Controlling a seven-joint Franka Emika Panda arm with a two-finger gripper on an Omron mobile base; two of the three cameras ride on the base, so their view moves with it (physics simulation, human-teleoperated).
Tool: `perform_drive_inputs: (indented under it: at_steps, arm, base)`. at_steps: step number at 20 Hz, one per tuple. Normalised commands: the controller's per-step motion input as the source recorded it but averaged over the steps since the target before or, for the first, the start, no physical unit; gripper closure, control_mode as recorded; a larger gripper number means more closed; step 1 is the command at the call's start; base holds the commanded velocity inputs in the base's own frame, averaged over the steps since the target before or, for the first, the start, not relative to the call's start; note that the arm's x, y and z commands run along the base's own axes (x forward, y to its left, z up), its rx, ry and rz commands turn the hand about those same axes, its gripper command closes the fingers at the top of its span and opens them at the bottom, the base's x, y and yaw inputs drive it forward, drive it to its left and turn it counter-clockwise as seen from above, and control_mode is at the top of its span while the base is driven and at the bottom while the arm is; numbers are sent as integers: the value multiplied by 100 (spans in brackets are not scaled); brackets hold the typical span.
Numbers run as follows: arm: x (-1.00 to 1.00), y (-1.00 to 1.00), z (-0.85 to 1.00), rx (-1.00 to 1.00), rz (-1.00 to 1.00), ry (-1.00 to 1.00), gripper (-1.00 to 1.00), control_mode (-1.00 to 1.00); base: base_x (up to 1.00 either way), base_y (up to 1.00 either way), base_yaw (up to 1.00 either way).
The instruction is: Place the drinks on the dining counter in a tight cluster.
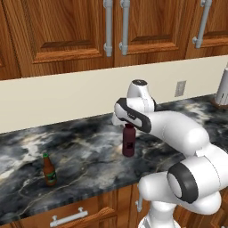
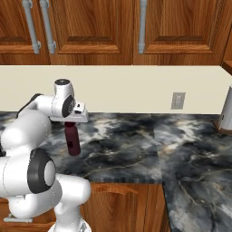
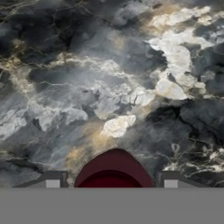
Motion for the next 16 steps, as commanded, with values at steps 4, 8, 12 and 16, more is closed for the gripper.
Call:
perform_drive_inputs:
  at_steps: [4, 8, 12, 16]
  arm:
    - [-36, -5, 9, 0, 0, -1, 100, -100]
    - [-72, -10, 30, 3, 0, -1, 100, -100]
    - [-68, 0, 48, 0, 0, -2, 100, -100]
    - [-66, 0, 67, 0, 0, -4, 100, -100]
  base:
    - [0, 0, 0]
    - [0, 0, 0]
    - [0, 0, 0]
    - [0, 0, 0]
